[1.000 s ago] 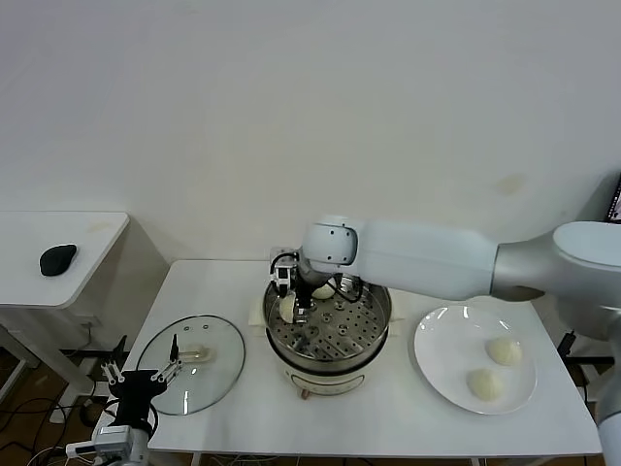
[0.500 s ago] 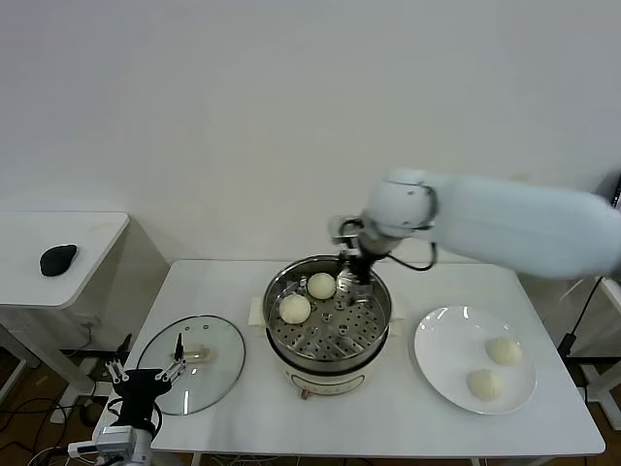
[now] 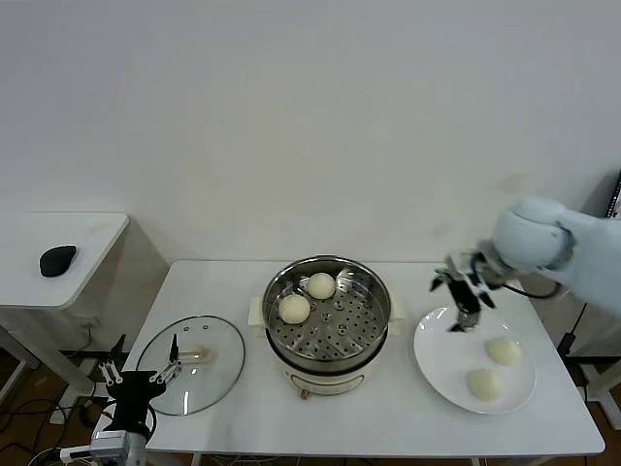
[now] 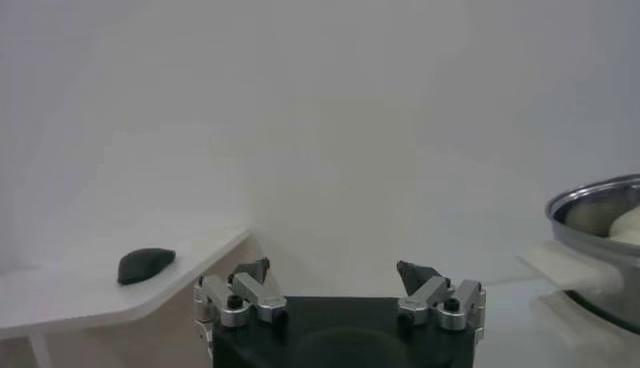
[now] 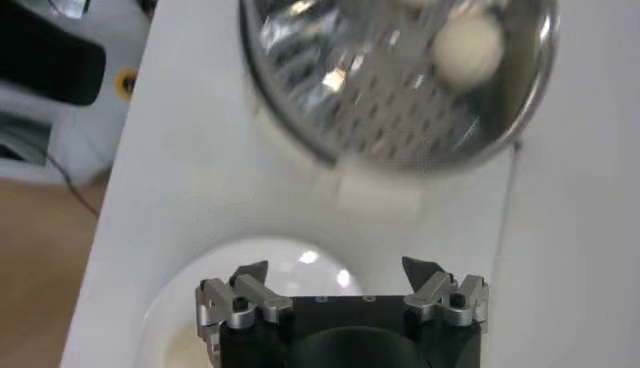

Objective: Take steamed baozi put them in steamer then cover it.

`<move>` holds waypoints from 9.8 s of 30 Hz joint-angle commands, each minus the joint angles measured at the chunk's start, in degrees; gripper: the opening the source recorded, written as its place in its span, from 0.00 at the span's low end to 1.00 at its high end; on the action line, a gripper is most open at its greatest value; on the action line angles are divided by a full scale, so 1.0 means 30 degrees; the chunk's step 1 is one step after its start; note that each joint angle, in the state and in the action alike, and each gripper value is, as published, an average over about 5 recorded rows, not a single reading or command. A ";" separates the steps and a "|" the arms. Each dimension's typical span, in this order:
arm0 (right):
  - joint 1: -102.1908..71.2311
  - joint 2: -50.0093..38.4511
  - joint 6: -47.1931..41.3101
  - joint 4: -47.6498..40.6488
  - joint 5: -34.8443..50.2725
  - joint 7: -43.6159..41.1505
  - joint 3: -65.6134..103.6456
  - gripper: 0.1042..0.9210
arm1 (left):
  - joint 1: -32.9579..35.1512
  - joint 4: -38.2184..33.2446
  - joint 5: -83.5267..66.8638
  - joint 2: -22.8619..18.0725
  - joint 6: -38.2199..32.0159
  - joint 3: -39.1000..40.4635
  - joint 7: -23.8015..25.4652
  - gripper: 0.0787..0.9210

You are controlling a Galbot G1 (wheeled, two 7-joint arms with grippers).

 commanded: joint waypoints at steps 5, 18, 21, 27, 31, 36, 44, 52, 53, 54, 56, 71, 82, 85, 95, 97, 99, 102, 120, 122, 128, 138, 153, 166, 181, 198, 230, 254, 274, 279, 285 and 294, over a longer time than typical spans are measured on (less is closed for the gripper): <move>-1.5875 -0.3239 0.2874 -0.1175 -0.4622 -0.0395 1.3311 0.88 | 0.0241 0.0093 0.0028 -0.0182 0.0000 -0.0301 0.0034 0.88; -1.8881 -0.0509 0.3057 -0.2811 -0.5978 0.0727 1.4859 0.88 | 0.0577 -0.0021 0.0198 -0.0428 -0.0002 -0.0617 0.0053 0.88; -1.9048 -0.0061 0.2991 -0.3084 -0.6148 0.0910 1.4857 0.88 | 0.0565 -0.0022 0.0229 -0.0467 0.0000 -0.0620 0.0057 0.88; -1.9026 0.0601 0.2979 -0.3729 -0.6317 0.1352 1.4881 0.88 | 0.0494 0.0031 0.0278 -0.0512 0.0000 -0.0604 0.0059 0.88; -1.9008 0.0867 0.2918 -0.4015 -0.6473 0.1466 1.4883 0.88 | 0.0433 0.0083 0.0283 -0.0503 0.0002 -0.0609 0.0057 0.88; -1.9070 0.1071 0.2820 -0.4274 -0.6680 0.1532 1.4886 0.84 | 0.0375 0.0131 0.0274 -0.0504 0.0000 -0.0604 0.0056 0.88; -1.8717 0.0989 0.2634 -0.4145 -0.6463 0.1412 1.4882 0.68 | 0.0323 0.0126 0.0279 -0.0508 0.0003 -0.0592 0.0050 0.88; -1.5924 0.0567 0.2393 -0.3875 -0.5227 0.1047 1.4239 0.58 | 0.0280 0.0084 0.0281 -0.0478 -0.0002 -0.0535 0.0072 0.88; -1.5353 0.0489 0.2371 -0.3885 -0.4986 0.0977 1.4115 0.58 | 0.0275 0.0081 0.0264 -0.0468 -0.0004 -0.0541 0.0072 0.88; -1.4752 0.0423 0.2348 -0.3923 -0.4736 0.0914 1.3975 0.58 | 0.0274 0.0084 0.0244 -0.0458 -0.0010 -0.0549 0.0068 0.88; -1.3333 0.0339 0.2333 -0.4075 -0.4191 0.0822 1.3493 0.59 | 0.0280 0.0113 0.0209 -0.0434 -0.0038 -0.0556 0.0063 0.88; -0.0964 0.2551 0.1553 -0.3499 0.0634 0.0712 0.6233 0.60 | 0.0001 0.0083 0.0153 -0.0294 -0.0050 -0.0363 0.0044 0.88; 0.2173 0.6517 0.3878 -0.1266 0.3448 0.2818 0.1198 0.60 | 0.0109 0.0004 0.0087 -0.0412 -0.0058 -0.0701 0.0025 0.88; 0.1780 0.7551 0.4601 -0.0933 0.3144 0.3051 0.0472 0.60 | 0.0180 0.0039 0.0107 -0.0499 -0.0075 -0.0783 0.0015 0.88; 0.1642 1.0494 0.7125 -0.1368 0.0621 0.3025 -0.1734 0.61 | 0.0120 0.0054 0.0141 -0.1087 -0.0116 -0.0963 0.0005 0.88; 0.1527 1.0998 0.7823 -0.1734 -0.0145 0.2962 -0.1909 0.61 | 0.0138 0.0055 0.0131 -0.1152 -0.0143 -0.1008 0.0001 0.88; 0.1418 1.1495 0.8465 -0.2113 -0.0895 0.2873 -0.2086 0.61 | 0.0151 0.0036 0.0113 -0.1209 -0.0162 -0.1072 -0.0002 0.88; 0.1281 1.2240 0.9136 -0.2611 -0.1775 0.2632 -0.2301 0.61 | 0.0177 -0.0034 0.0083 -0.1291 -0.0178 -0.1175 -0.0002 0.88; 0.0536 1.3489 1.0657 -0.3277 -0.3665 0.2401 -0.2454 0.61 | 0.0183 0.0007 0.0070 -0.1412 -0.0236 -0.1274 -0.0030 0.88; 0.0498 1.3453 1.0627 -0.3200 -0.3603 0.2395 -0.2494 0.61 | 0.0201 0.0006 0.0080 -0.1433 -0.0238 -0.1238 -0.0032 0.88; 0.0643 1.3192 1.0772 -0.3018 -0.3539 0.2582 -0.2480 0.66 | 0.0206 -0.0026 0.0090 -0.1433 -0.0240 -0.1215 -0.0037 0.88; 0.2275 1.0642 0.8746 -0.2273 -0.1600 0.1675 -0.1179 0.88 | 0.0065 -0.0099 0.0045 -0.1131 -0.0227 -0.1275 -0.0026 0.88; 0.2760 0.2430 -0.1641 -0.0576 0.2120 0.1102 0.0304 0.88 | -0.0267 -0.0031 -0.0038 -0.0278 -0.0405 -0.1063 -0.0013 0.88; -0.5519 -0.2373 0.2447 -0.2813 -0.3124 -0.0583 0.6228 0.88 | -0.0475 -0.0032 0.0042 -0.0096 -0.0410 -0.0429 -0.0015 0.88; -1.7633 -0.1052 0.5003 -0.6295 -0.6213 -0.0358 1.6507 0.88 | -0.0118 -0.0057 0.0299 -0.0355 -0.0443 -0.0493 -0.0027 0.88; -1.7461 0.2518 0.4958 -0.9874 -0.8154 0.0963 1.6559 0.88 | -0.0183 0.0095 0.0401 -0.0419 -0.0396 -0.0717 0.0002 0.88; -1.4042 0.2334 0.3438 -0.8583 -0.6918 0.0686 1.4365 0.61 | -0.0233 0.0065 0.0477 -0.0323 -0.0405 -0.0933 0.0008 0.88; 0.5433 0.5384 -0.5300 -0.0438 0.7600 0.4217 -0.1038 0.63 | -0.0378 0.0022 0.0298 -0.0308 -0.0494 -0.0757 -0.0003 0.88; 0.1651 1.1255 -0.7847 -0.2962 0.9273 0.7049 -0.1785 0.63 | -0.0331 0.0046 0.0298 -0.0876 -0.0612 -0.1036 -0.0014 0.88; 0.0583 1.1241 -0.7832 -0.3877 0.8449 0.6876 -0.1699 0.63 | -0.0268 -0.0016 0.0290 -0.0837 -0.0640 -0.1132 -0.0011 0.88; -0.0622 1.1121 -0.7709 -0.4434 0.7736 0.6884 -0.1267 0.63 | -0.0283 0.0000 0.0270 -0.0750 -0.0654 -0.1209 -0.0012 0.88; -0.1338 1.1305 -0.7574 -0.4565 0.7715 0.7117 -0.0852 0.63 | -0.0383 0.0078 0.0288 -0.0752 -0.0651 -0.1169 -0.0009 0.88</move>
